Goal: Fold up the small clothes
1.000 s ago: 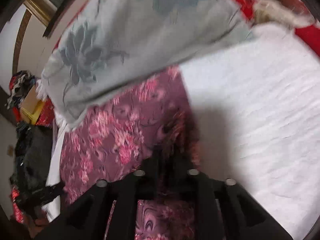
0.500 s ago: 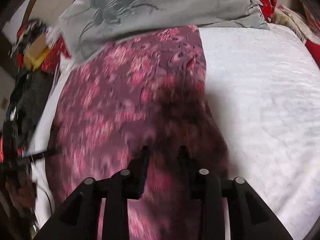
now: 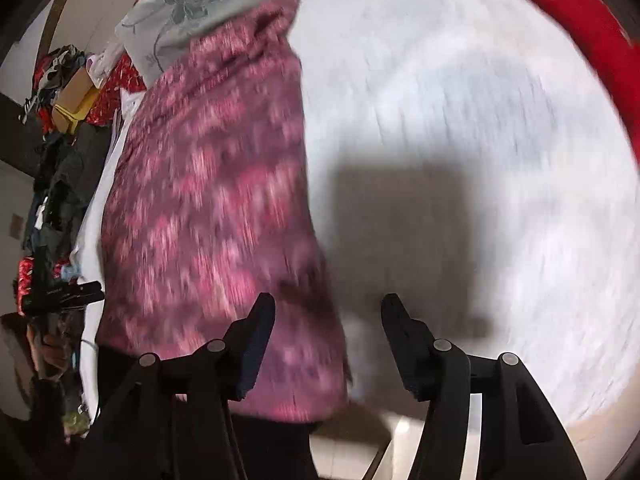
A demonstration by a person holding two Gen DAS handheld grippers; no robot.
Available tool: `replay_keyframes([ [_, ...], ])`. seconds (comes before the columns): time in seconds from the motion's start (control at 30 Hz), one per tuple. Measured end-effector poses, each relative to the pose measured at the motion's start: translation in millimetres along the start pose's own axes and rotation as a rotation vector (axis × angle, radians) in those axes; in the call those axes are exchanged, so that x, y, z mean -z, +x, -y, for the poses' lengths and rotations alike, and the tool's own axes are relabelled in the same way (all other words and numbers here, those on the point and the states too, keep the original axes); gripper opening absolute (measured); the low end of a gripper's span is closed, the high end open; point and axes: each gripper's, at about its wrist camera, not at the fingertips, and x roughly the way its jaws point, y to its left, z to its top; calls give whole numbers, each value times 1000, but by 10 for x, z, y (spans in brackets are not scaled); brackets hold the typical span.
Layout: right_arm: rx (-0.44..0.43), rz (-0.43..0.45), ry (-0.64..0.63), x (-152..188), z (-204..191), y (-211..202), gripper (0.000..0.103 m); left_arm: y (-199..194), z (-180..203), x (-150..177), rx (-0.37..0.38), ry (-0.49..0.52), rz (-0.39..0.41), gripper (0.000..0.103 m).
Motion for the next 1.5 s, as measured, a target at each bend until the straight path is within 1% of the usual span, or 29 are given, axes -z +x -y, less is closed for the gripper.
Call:
replay_keyframes([
  [0.07, -35, -5, 20, 167, 77, 47, 58, 8, -62, 98, 14, -17, -18, 60],
  [0.1, -54, -6, 33, 193, 78, 82, 59, 8, -68, 147, 23, -23, -24, 60],
  [0.17, -116, -17, 77, 266, 138, 125, 59, -13, -46, 217, 48, -29, -28, 60],
  [0.2, -161, -33, 98, 286, 151, 174, 59, 3, -19, 234, 58, -30, -27, 60],
  [0.27, -209, -52, 116, 303, 101, 288, 59, 2, 16, 296, 79, -30, -29, 60],
  [0.37, -278, -63, 137, 334, 94, 385, 59, 2, 95, 323, 71, -19, -26, 60],
  [0.4, -307, -58, 145, 332, 82, 400, 59, -14, 126, 341, 64, -10, -15, 58],
  [0.47, -343, -51, 131, 326, 22, 401, 45, -72, 144, 378, 58, 5, 4, 40],
  [0.5, -354, -51, 110, 330, -25, 389, 23, -92, 174, 394, 62, 15, 6, 22],
  [0.53, -350, -51, 72, 328, -89, 361, 10, -121, 202, 408, 52, 27, 18, 16],
  [0.57, -341, -49, 49, 327, -126, 341, 10, -135, 216, 405, 53, 36, 25, 12],
  [0.6, -338, -38, 24, 338, -154, 299, 9, -154, 240, 412, 68, 43, 30, 4],
  [0.67, -354, -6, -9, 336, -220, 197, 8, -188, 263, 413, 107, 37, 38, 4],
  [0.7, -366, 11, -17, 326, -252, 145, 8, -228, 269, 409, 139, 30, 48, 4],
  [0.8, -426, 78, -35, 246, -406, -25, 7, -323, 296, 368, 203, 14, 77, 3],
  [0.87, -448, 106, -48, 183, -523, -86, 7, -377, 322, 313, 241, 4, 97, 3],
  [0.93, -466, 127, -69, 95, -625, -131, 7, -415, 350, 247, 257, 6, 114, 3],
  [1.03, -490, 152, -85, -37, -788, -150, 7, -419, 343, 154, 280, -12, 112, 3],
  [1.17, -525, 197, -99, -238, -908, -225, 6, -485, 309, -14, 305, -45, 146, 3],
  [1.33, -548, 265, -82, -620, -952, -270, 6, -620, 273, -362, 345, -89, 213, 3],
  [1.5, -534, 324, -45, -1066, -950, -221, 6, -744, 292, -880, 362, -125, 279, 3],
])
